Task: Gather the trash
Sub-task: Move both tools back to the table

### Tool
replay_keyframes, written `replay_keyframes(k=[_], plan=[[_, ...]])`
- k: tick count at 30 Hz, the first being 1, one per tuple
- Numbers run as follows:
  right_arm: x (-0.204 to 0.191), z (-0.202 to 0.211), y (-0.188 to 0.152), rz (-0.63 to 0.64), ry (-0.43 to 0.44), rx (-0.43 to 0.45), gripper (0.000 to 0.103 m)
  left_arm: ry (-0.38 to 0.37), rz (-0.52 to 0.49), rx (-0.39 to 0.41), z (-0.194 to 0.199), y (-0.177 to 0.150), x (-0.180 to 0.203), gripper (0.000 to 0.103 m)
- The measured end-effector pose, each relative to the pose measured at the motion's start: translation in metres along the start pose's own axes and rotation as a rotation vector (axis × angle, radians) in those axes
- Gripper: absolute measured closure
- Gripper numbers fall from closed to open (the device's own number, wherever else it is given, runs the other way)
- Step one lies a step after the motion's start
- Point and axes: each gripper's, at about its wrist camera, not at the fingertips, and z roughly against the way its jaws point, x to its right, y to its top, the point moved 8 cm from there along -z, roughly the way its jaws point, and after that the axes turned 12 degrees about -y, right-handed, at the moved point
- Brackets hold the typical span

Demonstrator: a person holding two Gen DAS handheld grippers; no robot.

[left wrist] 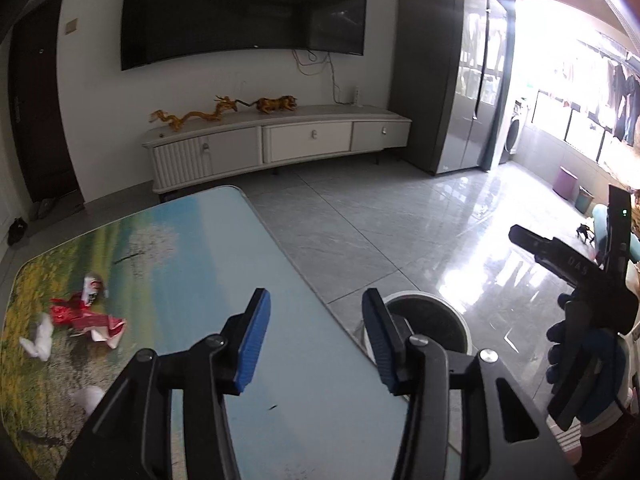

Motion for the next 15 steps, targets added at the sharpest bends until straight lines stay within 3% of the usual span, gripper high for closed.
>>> replay_keyframes(k=[4,9,12,15], plan=[[-0.034,0.023,0.004,0.044,0.049,0.044,0.0,0.098,0.047,0.086,0.048,0.001,-0.039,0.047],[-0.075,0.042,-0.003,0.114,0.105,0.068,0.0,0.249,0.098,0.179,0.107,-0.003,-0.077,0.046],[-0.098,0.05,-0.011,0.159,0.138,0.07,0.0,0.319,0.143,0.215,0.135,-0.01,-0.096,0.032],[-0.12,0.058,-0.021,0.201,0.175,0.069,0.0,0.378,0.166,0.25,0.156,-0.017,-0.106,0.03]])
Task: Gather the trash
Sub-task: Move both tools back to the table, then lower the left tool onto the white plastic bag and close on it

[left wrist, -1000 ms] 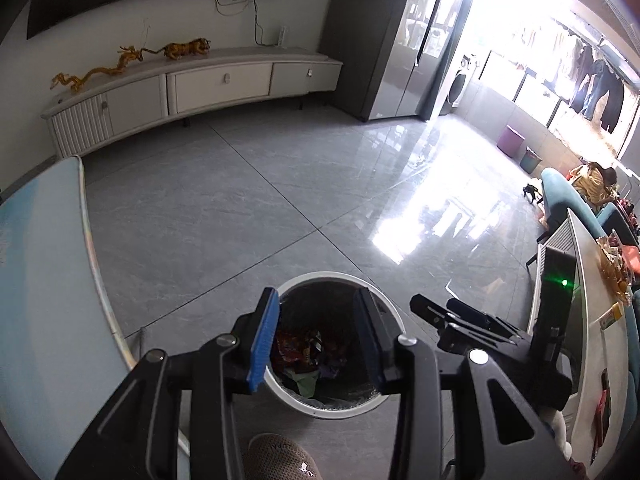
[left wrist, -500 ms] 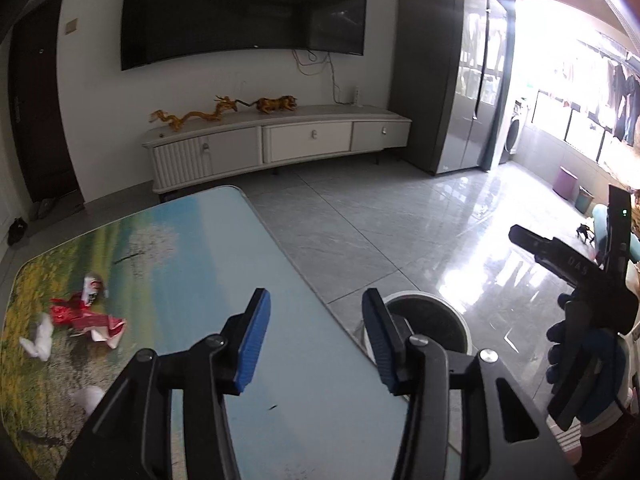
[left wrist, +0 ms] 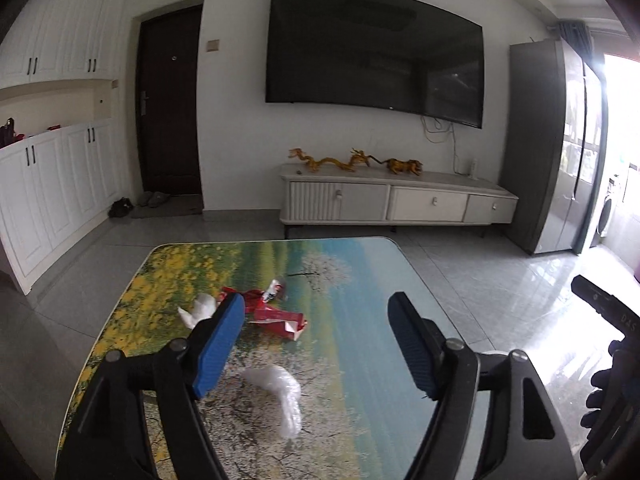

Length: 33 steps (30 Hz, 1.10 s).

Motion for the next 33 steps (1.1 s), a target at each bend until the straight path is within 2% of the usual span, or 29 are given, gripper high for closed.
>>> replay_keyframes(k=[4,14,33], plan=[[-0.031,0.003,-0.007,0.05,0.045,-0.007,0.0,0.054,0.006,0.016,0.015,-0.001,-0.011,0.03],[-0.077,0.011,-0.016,0.13,0.114,-0.005,0.0,0.097,0.034,0.023,0.029,-0.008,-0.025,0.03],[-0.076,-0.008,-0.043,0.174,0.116,-0.078,0.0,0.112,0.032,-0.04,-0.001,-0.02,-0.023,0.03]])
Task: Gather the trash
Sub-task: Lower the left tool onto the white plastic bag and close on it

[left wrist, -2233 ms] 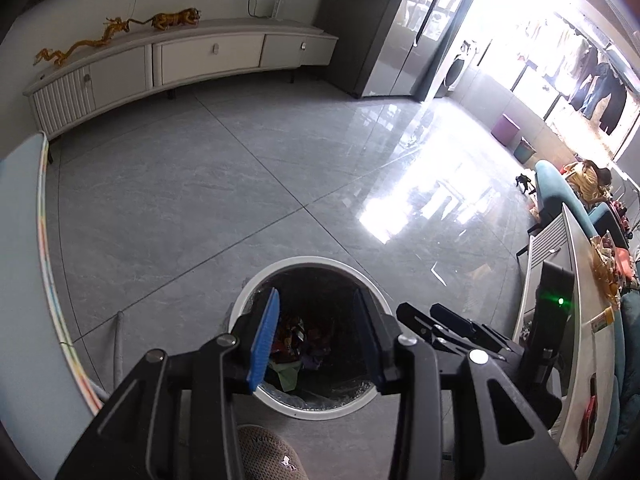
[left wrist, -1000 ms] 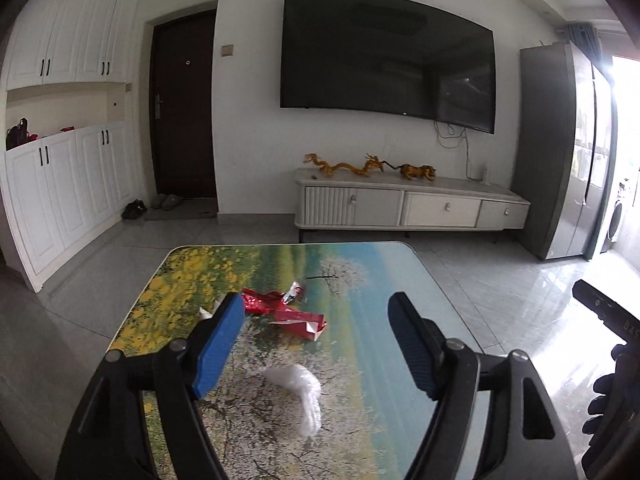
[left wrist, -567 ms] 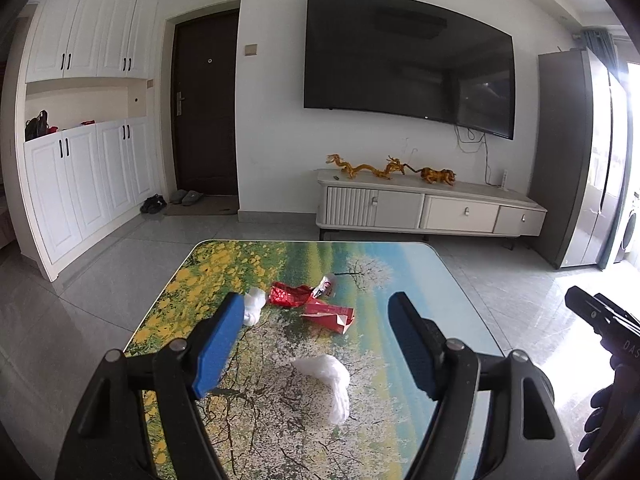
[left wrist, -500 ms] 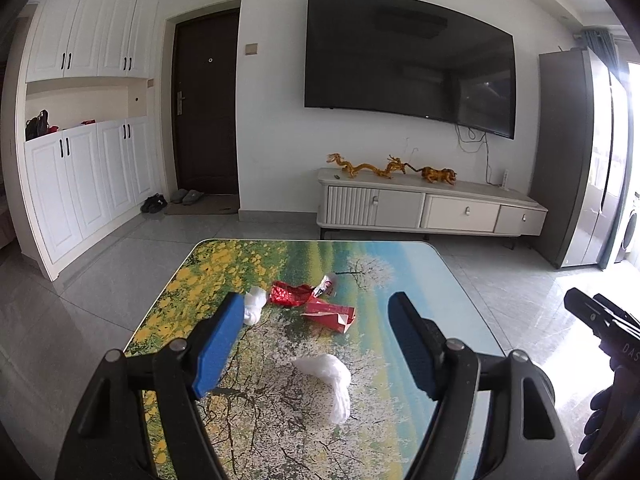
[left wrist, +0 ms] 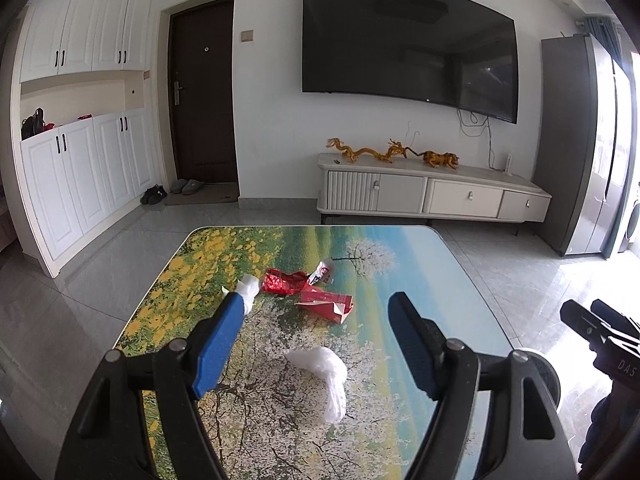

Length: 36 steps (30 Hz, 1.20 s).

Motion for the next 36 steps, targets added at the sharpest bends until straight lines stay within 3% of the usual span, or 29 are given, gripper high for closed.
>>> replay_keyframes(k=[36], plan=[[0.021,-0.048,-0.018,-0.015,0.017,-0.111,0.0,-0.021,-0.002,-0.147,-0.066,-0.026,0.013,0.03]])
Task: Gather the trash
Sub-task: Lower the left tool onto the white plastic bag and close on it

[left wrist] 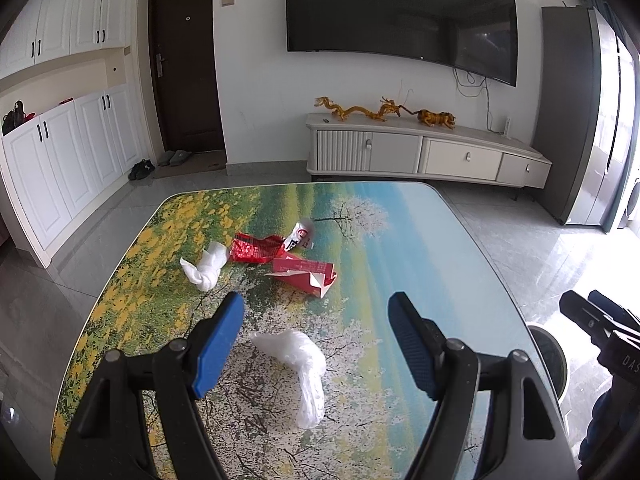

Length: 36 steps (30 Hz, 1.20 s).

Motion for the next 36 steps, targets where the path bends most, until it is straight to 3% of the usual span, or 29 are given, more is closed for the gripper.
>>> replay_keyframes(k=[20,36], plan=[[-0.003,-0.021,-0.007,0.006,0.004,-0.049,0.0,-0.018,0.038,-0.09,-0.035,-0.019,-0.007,0.03],[-0.036,-0.047,-0.006,0.078,0.038,-0.094,0.0,-0.04,0.096,-0.169,-0.07,-0.044,-0.029,0.03]])
